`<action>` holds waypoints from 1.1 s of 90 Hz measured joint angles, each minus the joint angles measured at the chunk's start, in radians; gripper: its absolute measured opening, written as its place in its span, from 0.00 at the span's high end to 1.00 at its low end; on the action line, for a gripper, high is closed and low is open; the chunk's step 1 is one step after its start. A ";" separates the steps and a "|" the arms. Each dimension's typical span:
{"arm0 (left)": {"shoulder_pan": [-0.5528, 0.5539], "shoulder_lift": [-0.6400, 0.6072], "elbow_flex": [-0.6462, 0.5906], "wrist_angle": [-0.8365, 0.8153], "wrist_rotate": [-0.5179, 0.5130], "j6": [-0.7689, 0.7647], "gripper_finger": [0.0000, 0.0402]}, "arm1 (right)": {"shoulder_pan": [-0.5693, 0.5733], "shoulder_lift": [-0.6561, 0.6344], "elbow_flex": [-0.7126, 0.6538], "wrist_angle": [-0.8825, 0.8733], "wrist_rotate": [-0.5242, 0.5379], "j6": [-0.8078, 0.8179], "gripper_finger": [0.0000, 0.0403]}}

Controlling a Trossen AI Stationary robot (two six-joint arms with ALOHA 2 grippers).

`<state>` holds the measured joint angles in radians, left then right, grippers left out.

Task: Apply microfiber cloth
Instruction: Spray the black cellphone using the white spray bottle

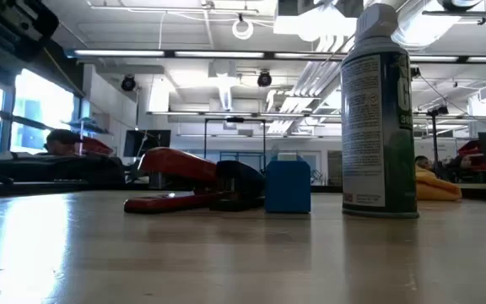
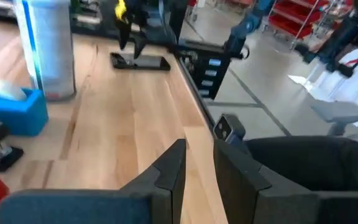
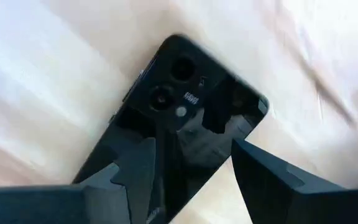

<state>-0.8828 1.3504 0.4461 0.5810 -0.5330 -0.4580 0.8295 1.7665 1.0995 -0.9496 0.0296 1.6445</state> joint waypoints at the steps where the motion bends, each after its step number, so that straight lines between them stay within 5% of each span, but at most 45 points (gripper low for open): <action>1: -0.001 0.008 0.000 0.003 -0.001 -0.006 0.84 | -0.005 0.002 0.004 0.000 0.008 -0.005 0.55; 18: -0.010 0.128 0.028 0.012 -0.008 -0.118 0.84 | -0.048 0.003 0.108 -0.084 0.065 -0.144 0.55; 40: -0.010 0.277 0.143 -0.027 -0.002 -0.116 0.84 | 0.072 0.001 0.185 -0.352 0.006 -0.178 0.55; 64: -0.002 0.412 0.236 -0.067 -0.001 -0.115 0.84 | 0.132 0.045 0.109 -0.032 0.009 -0.178 0.55; 99: 0.042 0.438 0.248 -0.073 -0.008 -0.083 0.84 | 0.016 0.167 0.113 0.243 0.103 -0.418 0.55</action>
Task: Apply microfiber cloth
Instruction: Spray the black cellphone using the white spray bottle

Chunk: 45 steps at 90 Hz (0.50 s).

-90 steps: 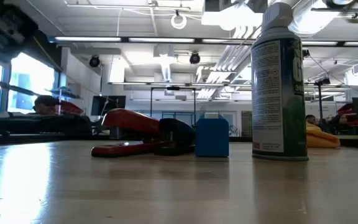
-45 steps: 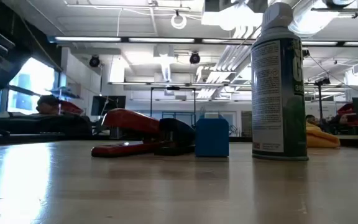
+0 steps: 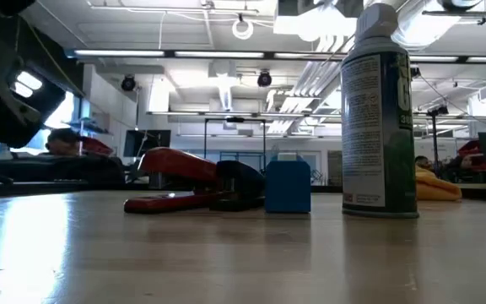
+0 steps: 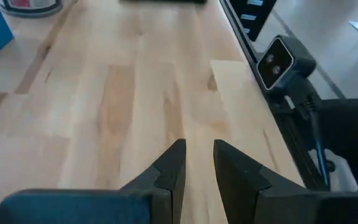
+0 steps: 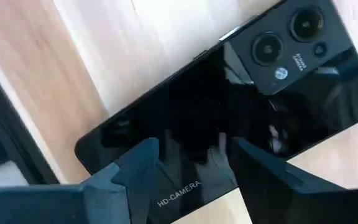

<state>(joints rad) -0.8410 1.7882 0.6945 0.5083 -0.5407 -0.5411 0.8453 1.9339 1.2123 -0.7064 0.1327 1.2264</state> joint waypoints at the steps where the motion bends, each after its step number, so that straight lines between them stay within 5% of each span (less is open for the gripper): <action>1: 0.001 0.000 0.000 0.001 0.000 0.003 0.84 | -0.005 0.000 0.001 0.007 0.012 -0.007 0.55; 28: 0.022 0.000 0.000 0.045 -0.032 0.077 0.84 | -0.137 0.010 0.079 0.084 0.170 -0.308 0.55; 45: 0.051 0.000 0.000 0.057 -0.038 0.091 0.84 | -0.103 0.009 0.178 -0.014 0.248 -0.454 0.55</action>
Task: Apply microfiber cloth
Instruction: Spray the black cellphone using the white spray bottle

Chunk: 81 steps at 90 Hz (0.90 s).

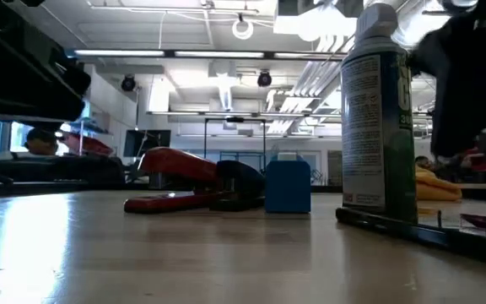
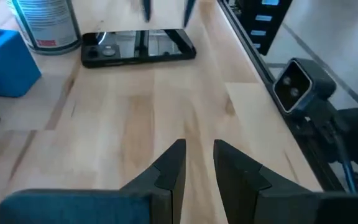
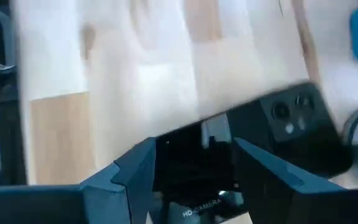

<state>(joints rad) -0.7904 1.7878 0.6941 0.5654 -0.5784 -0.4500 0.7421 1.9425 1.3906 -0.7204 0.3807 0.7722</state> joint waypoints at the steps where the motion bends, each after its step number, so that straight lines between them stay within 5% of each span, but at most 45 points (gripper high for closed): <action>1: 0.003 0.000 0.000 0.003 0.000 0.001 0.84 | 0.004 0.000 0.004 -0.015 0.008 -0.005 0.55; 23: 0.069 0.000 0.000 0.010 0.024 0.040 0.84 | 0.098 -0.001 -0.025 -0.242 0.059 0.028 0.55; 46: 0.098 0.015 0.035 0.024 0.041 0.098 0.84 | 0.110 -0.001 -0.103 -0.149 0.082 -0.102 0.55; 81: 0.121 0.211 0.197 -0.029 0.026 0.139 0.84 | 0.027 -0.001 -0.125 0.069 0.082 -0.347 0.55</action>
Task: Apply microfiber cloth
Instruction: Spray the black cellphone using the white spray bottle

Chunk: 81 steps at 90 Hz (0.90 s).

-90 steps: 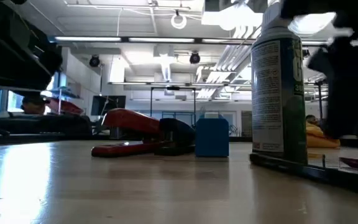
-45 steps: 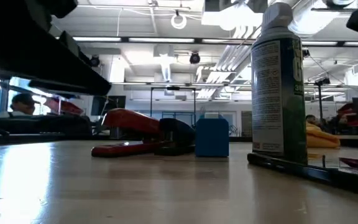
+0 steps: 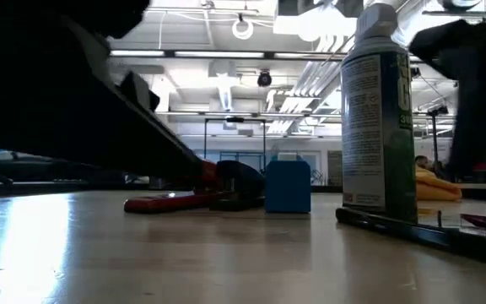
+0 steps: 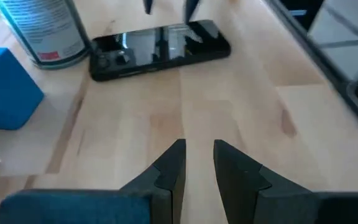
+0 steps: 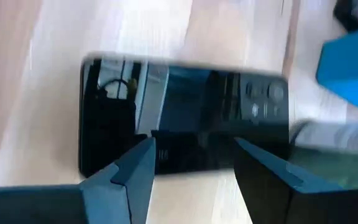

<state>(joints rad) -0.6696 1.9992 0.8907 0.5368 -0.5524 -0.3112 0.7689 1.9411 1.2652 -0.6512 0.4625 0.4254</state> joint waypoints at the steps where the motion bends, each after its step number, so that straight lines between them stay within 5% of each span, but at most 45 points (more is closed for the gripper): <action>1: 0.002 0.003 0.003 0.000 0.000 0.000 0.84 | -0.002 0.000 0.000 0.007 0.000 -0.002 0.55; 34: 0.017 0.022 0.023 -0.001 0.001 -0.001 0.84 | 0.008 0.017 0.029 -0.122 -0.103 -0.004 0.55; 59: 0.017 0.022 0.024 -0.021 0.017 -0.044 0.84 | -0.004 0.065 0.041 0.071 -0.057 -0.041 0.55; 81: 0.046 0.037 0.025 -0.037 -0.022 -0.050 0.84 | 0.008 0.066 0.123 -0.131 -0.086 -0.065 0.55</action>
<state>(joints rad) -0.6239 2.0361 0.9154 0.4998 -0.5743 -0.3613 0.7774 2.0068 1.3880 -0.7822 0.3769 0.3601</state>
